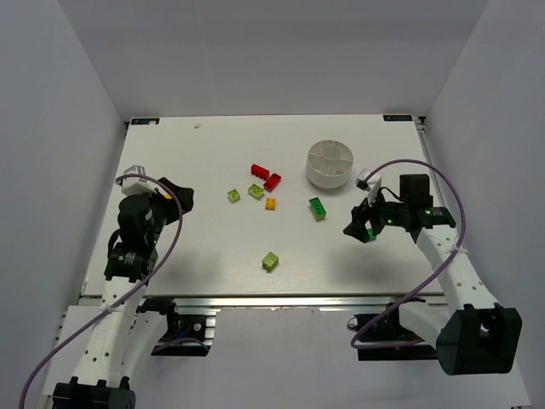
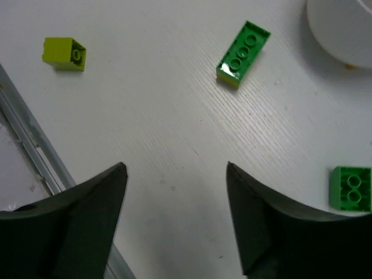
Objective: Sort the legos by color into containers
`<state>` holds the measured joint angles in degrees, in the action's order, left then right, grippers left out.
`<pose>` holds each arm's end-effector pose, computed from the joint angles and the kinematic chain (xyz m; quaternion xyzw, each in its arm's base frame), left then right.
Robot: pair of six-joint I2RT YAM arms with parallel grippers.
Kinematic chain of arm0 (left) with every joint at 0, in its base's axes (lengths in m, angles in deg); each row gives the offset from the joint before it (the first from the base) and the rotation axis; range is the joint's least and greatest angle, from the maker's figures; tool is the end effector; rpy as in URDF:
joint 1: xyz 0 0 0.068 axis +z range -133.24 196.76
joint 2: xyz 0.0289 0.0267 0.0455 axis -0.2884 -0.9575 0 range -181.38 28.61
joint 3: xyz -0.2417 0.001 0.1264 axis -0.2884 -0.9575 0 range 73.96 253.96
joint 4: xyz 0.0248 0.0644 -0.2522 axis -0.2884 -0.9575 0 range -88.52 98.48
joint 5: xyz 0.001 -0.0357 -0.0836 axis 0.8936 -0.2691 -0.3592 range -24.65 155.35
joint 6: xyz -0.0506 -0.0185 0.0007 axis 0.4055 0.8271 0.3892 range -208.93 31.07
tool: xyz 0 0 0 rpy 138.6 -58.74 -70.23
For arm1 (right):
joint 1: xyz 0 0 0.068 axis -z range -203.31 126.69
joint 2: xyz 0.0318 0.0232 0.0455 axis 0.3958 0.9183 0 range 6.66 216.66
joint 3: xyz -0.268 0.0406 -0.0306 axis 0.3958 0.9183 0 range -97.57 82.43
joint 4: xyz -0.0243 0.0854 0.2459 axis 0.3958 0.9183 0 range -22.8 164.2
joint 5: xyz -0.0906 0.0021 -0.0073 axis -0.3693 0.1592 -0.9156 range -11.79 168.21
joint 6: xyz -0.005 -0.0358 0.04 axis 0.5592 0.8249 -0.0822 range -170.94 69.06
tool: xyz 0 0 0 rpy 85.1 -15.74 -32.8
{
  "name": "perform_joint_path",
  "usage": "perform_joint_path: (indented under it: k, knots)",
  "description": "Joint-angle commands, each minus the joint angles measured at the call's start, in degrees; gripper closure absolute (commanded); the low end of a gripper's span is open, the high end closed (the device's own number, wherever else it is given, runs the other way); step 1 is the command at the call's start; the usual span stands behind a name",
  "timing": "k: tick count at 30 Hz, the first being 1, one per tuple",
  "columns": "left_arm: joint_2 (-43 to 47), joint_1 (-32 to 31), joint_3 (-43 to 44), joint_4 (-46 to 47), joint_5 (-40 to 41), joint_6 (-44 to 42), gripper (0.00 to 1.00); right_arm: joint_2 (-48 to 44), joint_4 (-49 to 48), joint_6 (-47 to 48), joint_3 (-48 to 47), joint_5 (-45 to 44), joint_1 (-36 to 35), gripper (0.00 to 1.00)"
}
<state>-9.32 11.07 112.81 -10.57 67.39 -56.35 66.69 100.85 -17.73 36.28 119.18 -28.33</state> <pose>0.1592 -0.0145 0.3056 -0.1983 0.7849 -0.1788 0.5591 0.2057 0.0415 0.2673 -0.4057 0.7836 0.2337 0.4085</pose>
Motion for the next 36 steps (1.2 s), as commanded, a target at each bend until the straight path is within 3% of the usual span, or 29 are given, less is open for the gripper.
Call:
perform_joint_path:
  k: [1,3,8,11,16,19,20,23,24,25,30,36]
  knots:
    - [-0.3,0.0,-1.5,2.5,-4.8,2.2,0.19,0.8,-3.6,-7.1,-1.6,-6.8,-0.4,0.21]
    - [-0.6,0.0,-2.1,3.0,-5.3,3.0,0.02,1.8,-4.5,-9.9,-1.9,-11.1,-0.4,0.16]
    - [-0.6,0.0,-2.1,1.9,-5.6,3.5,0.02,3.2,-8.2,-17.6,-2.0,-19.9,-0.4,0.11]
    - [-0.2,0.0,-1.9,1.7,-5.6,3.0,0.02,4.9,-12.2,-24.7,-2.0,-31.7,-0.4,0.11]
    - [-1.7,0.0,-2.4,3.3,-6.5,3.3,0.02,7.0,-13.1,-24.1,-3.2,-28.8,-0.3,0.11]
    - [-3.3,0.1,-2.7,5.0,-6.9,3.6,0.02,9.5,-14.6,-23.2,-3.9,-29.7,-0.3,0.18]
    - [-3.9,0.0,-3.1,5.4,-6.9,3.9,0.02,10.2,-15.4,-19.8,-3.9,-30.0,-0.1,0.2]
    - [-5.7,0.0,-3.8,7.6,-6.9,4.2,0.02,16.0,-11.9,6.3,-6.1,-28.0,0.3,0.19]
    - [-6.4,0.0,-4.0,8.2,-6.8,4.1,0.02,20.9,-6.8,13.6,-10.3,-26.9,0.5,0.23]
    - [-7.0,0.0,-4.2,8.8,-6.4,4.1,0.02,26.1,0.4,19.7,-14.5,-27.0,1.1,0.36]
    - [-6.2,0.0,-5.0,8.1,-4.7,4.2,0.02,38.6,4.9,22.5,-23.6,-28.2,3.0,0.34]
    - [-5.7,0.0,-5.7,7.6,-4.7,4.4,0.02,42.9,2.7,23.3,-25.1,-30.4,3.3,0.32]
